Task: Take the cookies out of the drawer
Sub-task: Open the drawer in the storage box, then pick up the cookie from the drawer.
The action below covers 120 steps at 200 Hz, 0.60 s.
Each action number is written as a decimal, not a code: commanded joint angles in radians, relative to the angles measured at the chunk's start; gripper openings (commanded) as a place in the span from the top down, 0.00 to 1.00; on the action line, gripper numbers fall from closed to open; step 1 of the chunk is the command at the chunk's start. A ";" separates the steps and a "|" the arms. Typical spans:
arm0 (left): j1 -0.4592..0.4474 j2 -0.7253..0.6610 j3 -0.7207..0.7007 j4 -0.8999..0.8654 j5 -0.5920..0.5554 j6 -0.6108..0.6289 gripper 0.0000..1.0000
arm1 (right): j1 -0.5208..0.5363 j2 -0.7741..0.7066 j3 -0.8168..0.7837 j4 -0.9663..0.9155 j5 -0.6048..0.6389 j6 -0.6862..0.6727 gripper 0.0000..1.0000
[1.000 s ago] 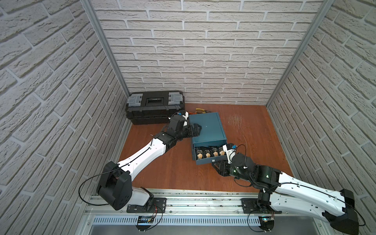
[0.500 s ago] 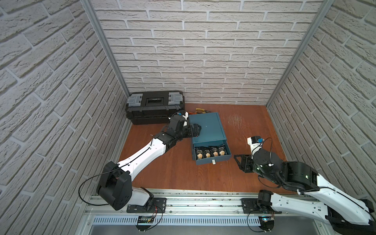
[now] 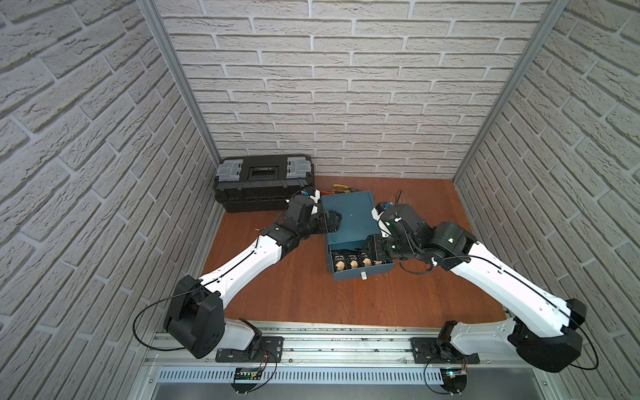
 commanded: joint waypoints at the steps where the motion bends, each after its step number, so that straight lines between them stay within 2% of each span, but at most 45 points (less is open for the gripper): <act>1: 0.012 0.003 0.000 0.033 0.022 0.012 0.01 | 0.034 0.005 -0.009 0.038 -0.016 0.020 0.48; 120: 0.025 0.038 -0.001 0.095 0.072 -0.002 0.01 | 0.069 0.245 0.052 0.015 0.045 0.031 0.45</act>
